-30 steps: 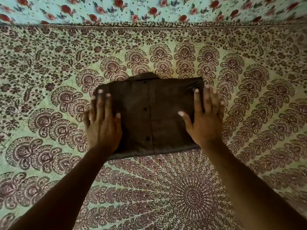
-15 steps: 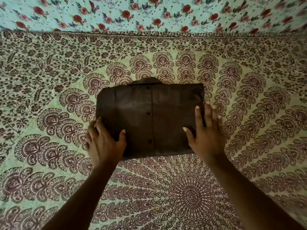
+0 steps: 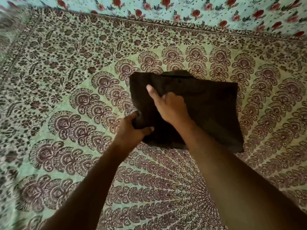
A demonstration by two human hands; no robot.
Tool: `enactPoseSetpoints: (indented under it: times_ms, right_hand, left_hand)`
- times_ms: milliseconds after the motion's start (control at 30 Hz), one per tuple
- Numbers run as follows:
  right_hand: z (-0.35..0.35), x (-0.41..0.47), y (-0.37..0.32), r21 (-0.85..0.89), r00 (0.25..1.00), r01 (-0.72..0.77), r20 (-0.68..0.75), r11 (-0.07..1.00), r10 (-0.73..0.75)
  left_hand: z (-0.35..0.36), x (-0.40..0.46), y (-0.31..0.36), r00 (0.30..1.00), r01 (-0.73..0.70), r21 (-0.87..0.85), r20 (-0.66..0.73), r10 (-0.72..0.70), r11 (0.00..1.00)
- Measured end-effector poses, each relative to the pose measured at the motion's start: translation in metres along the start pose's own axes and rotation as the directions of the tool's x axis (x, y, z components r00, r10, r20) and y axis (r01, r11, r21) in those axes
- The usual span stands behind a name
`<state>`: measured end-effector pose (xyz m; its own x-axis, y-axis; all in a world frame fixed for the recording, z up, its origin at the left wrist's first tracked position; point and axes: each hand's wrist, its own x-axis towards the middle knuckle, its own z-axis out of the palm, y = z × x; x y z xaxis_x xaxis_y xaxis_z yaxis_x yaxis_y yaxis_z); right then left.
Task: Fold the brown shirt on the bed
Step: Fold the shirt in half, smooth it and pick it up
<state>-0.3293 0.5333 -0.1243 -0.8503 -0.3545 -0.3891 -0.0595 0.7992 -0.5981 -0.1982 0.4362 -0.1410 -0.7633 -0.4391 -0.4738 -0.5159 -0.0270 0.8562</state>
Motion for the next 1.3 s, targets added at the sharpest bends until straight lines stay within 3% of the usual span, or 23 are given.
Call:
enactPoseSetpoints:
  times_ms: [133, 200, 267, 367, 533, 733, 800, 867, 900, 967, 1033, 1100, 1167, 1300]
  right_hand:
    - [-0.023, -0.002, -0.045, -0.032, 0.958, -0.094, 0.269, 0.995, 0.099]
    - [-0.017, -0.001, -0.051, -0.152, 0.955, -0.054, 0.281, 0.987, 0.096]
    - [-0.009, 0.001, -0.047, -0.286, 0.983, -0.009, 0.173, 0.958, 0.061]
    - [-0.016, -0.001, -0.039, -0.317, 0.995, 0.026, 0.1, 0.948, 0.006]
    - [-0.064, -0.031, -0.034, -0.158, 0.994, 0.092, 0.065, 0.983, -0.083]
    - [-0.134, -0.115, -0.063, 0.234, 0.978, 0.194, 0.027, 0.953, -0.206]
    - [-0.15, -0.14, -0.077, 0.314, 0.961, 0.247, 0.039, 0.917, -0.273]
    - [-0.161, -0.166, -0.088, 0.422, 0.93, 0.322, 0.026, 0.848, -0.366]
    - [-0.163, -0.177, -0.09, 0.463, 0.919, 0.343, 0.013, 0.817, -0.393]
    - [-0.164, -0.195, -0.094, 0.525, 0.903, 0.368, -0.006, 0.767, -0.429]
    - [-0.157, -0.21, -0.092, 0.552, 0.897, 0.375, -0.013, 0.745, -0.442]
    - [-0.145, -0.223, -0.086, 0.573, 0.907, 0.361, -0.035, 0.735, -0.419]
    - [-0.134, -0.237, -0.079, 0.586, 0.919, 0.344, -0.051, 0.734, -0.39]
    - [-0.096, -0.272, -0.066, 0.548, 0.95, 0.289, -0.06, 0.785, -0.308]
  left_hand:
    - [0.016, -0.026, 0.005, 0.939, -0.064, -0.188, 0.32, 0.123, 0.98]
    - [0.031, -0.034, 0.003, 0.903, -0.045, -0.222, 0.408, 0.135, 0.974]
    - [0.042, -0.038, -0.003, 0.933, -0.013, -0.263, 0.345, 0.107, 0.965]
    - [0.04, -0.047, -0.019, 0.97, -0.019, -0.452, 0.209, 0.127, 0.892]
    - [0.019, -0.065, -0.047, 0.987, 0.152, -0.497, 0.123, -0.104, 0.854]
    - [0.008, -0.083, -0.022, 0.97, 0.224, -0.467, 0.194, -0.148, 0.856]
    - [-0.003, -0.084, -0.01, 0.972, 0.233, -0.593, 0.153, -0.176, 0.771]
    - [-0.019, -0.085, -0.007, 0.956, 0.28, -0.733, 0.157, -0.246, 0.62]
    - [-0.03, -0.088, -0.006, 0.951, 0.297, -0.786, 0.196, -0.238, 0.543]
    - [-0.05, -0.095, -0.01, 0.952, 0.279, -0.844, 0.304, -0.02, 0.459]
    - [-0.076, -0.106, -0.025, 0.936, 0.239, -0.889, 0.317, 0.151, 0.39]
    - [-0.091, -0.123, -0.027, 0.972, 0.067, -0.851, 0.172, 0.158, 0.521]
    - [-0.111, -0.137, -0.031, 0.979, 0.17, -0.78, 0.203, -0.015, 0.602]
    - [-0.149, -0.162, -0.06, 0.993, 0.034, -0.543, -0.08, -0.092, 0.839]
